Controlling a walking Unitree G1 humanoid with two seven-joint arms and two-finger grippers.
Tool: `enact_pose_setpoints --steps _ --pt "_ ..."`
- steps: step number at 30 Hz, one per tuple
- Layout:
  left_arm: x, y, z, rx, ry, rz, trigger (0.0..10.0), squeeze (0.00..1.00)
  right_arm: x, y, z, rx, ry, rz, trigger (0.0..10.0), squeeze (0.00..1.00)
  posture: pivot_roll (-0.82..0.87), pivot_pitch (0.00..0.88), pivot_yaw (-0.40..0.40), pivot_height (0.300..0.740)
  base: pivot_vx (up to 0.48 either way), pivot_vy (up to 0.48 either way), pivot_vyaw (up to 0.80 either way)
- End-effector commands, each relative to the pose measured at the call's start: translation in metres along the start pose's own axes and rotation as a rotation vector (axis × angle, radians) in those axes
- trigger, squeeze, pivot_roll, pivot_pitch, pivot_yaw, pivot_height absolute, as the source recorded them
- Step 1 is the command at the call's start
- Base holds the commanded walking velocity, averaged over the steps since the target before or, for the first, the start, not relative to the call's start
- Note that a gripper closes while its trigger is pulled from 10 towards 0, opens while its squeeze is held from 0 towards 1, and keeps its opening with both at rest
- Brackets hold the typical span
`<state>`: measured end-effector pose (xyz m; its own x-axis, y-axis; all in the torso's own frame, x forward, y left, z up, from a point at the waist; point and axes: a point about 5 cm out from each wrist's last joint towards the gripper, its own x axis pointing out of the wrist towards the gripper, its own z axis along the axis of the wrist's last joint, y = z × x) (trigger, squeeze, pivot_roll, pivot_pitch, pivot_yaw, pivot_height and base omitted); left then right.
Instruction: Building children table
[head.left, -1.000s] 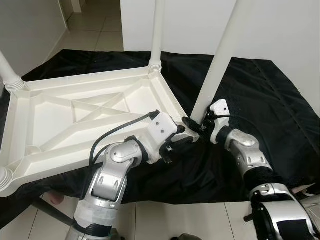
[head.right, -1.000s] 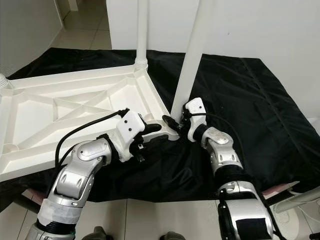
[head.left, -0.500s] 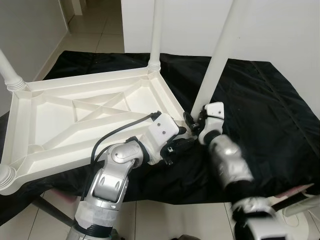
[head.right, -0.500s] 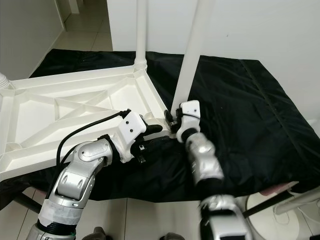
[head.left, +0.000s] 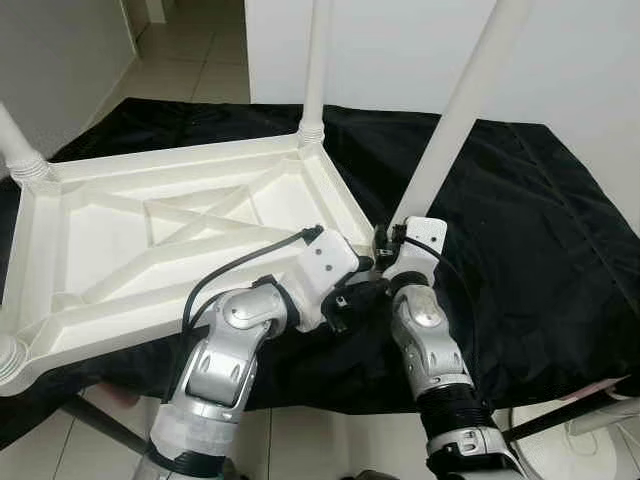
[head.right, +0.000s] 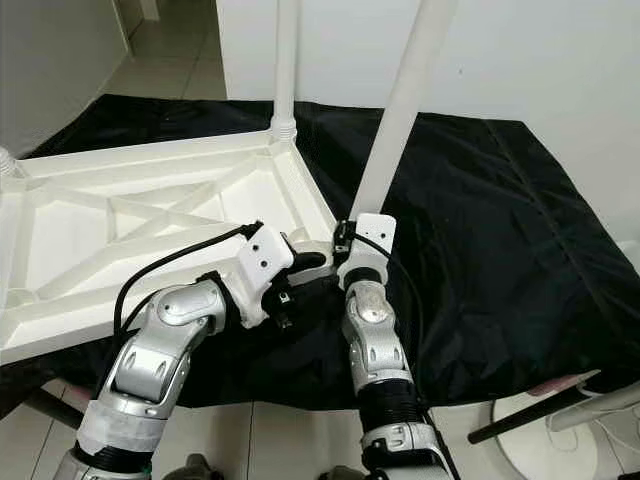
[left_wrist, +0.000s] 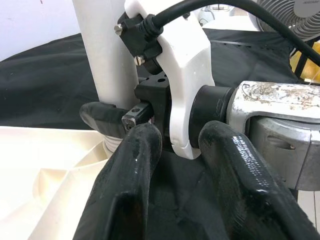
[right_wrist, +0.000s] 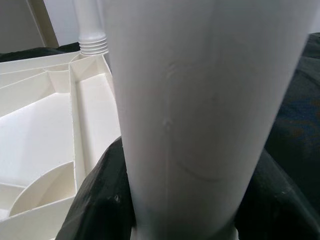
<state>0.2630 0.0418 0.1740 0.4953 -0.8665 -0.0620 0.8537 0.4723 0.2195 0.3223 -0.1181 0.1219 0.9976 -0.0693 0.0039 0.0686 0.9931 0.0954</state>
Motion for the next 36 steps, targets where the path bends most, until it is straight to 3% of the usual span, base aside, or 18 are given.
enact_pose_setpoints --steps 1,2,11,16,17,29,36 --pt "0.001 0.004 -0.001 0.004 0.003 0.130 10.0 0.00 -0.007 -0.012 -0.022 -0.004 0.104 -0.036 10.0 0.05 -0.01 0.000 -0.036 0.740 0.000 0.000 0.00" --pt "0.001 0.004 0.000 0.004 0.002 0.131 10.0 0.00 -0.008 -0.013 -0.021 0.004 0.099 -0.024 10.0 1.00 -0.01 0.000 -0.037 0.740 0.000 0.000 0.00" --pt "0.002 0.004 0.000 0.028 0.006 0.138 10.0 0.00 -0.008 -0.019 -0.021 0.040 0.086 0.085 10.0 1.00 -0.01 0.000 -0.050 0.740 0.000 0.000 0.00" --pt "0.001 0.003 -0.001 0.033 0.010 0.149 10.0 0.00 -0.008 -0.038 -0.026 0.007 0.074 0.182 10.0 1.00 0.00 0.000 -0.059 0.740 0.000 0.000 0.00" --pt "0.001 0.003 -0.002 0.033 0.010 0.150 10.0 0.00 -0.008 -0.041 -0.025 -0.011 0.063 0.215 10.0 0.00 0.00 0.000 -0.059 0.740 0.000 0.000 0.00" --pt "0.004 -0.004 -0.014 0.010 0.034 0.101 10.0 0.00 0.004 -0.045 0.002 -0.151 0.001 0.600 10.0 0.00 -0.02 0.000 -0.049 0.740 0.000 0.000 0.00" --pt "0.005 -0.004 -0.014 0.022 0.035 0.103 10.0 0.00 0.012 -0.045 0.011 -0.224 -0.001 0.742 10.0 0.00 -0.01 0.000 -0.045 0.740 0.000 0.000 0.00"
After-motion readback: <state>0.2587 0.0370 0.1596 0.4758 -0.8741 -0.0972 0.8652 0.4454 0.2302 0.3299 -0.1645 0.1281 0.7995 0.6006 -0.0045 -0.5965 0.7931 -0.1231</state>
